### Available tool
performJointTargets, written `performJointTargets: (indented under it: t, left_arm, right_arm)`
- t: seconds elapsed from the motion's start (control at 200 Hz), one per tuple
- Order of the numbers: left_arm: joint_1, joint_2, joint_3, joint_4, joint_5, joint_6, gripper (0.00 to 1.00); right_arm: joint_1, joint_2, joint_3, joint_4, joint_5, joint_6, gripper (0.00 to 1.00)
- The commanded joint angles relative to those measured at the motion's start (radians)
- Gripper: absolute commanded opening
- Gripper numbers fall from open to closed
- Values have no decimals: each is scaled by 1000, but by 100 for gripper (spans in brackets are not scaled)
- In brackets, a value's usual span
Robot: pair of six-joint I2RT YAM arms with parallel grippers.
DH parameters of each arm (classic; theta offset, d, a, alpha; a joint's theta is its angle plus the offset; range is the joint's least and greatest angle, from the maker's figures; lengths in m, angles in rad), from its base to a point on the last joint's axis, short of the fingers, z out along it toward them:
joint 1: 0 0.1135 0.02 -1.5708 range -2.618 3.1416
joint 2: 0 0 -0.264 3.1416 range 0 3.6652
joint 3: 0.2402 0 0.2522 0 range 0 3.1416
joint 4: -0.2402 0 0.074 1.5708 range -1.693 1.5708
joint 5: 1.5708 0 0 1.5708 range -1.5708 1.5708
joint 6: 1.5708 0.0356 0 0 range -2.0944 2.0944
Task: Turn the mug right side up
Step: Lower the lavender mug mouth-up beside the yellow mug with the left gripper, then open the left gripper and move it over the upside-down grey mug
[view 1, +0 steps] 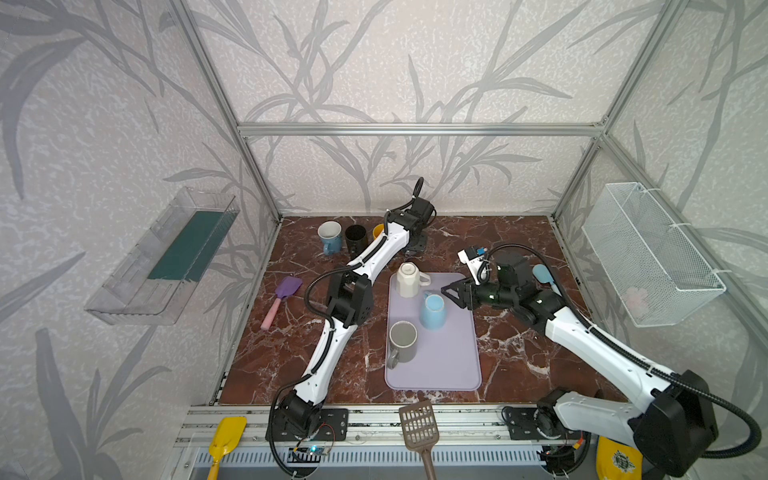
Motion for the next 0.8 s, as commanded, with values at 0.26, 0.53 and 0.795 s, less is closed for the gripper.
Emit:
performJointTargets:
  t: [0.26,0.53,0.795]
  left_arm:
    - [-6,-199,-97,-10,-12,21,65]
    - [-6,-366,-326,41,36,45,65]
    - [-5,-556,-604,110,54,50,64]
  right_arm:
    - [-5,-12,-3,-21,22,-28,46]
    - [-5,8,-10,-20,19,-35,47]
    - [-4,35,-14,-3,5,-27,47]
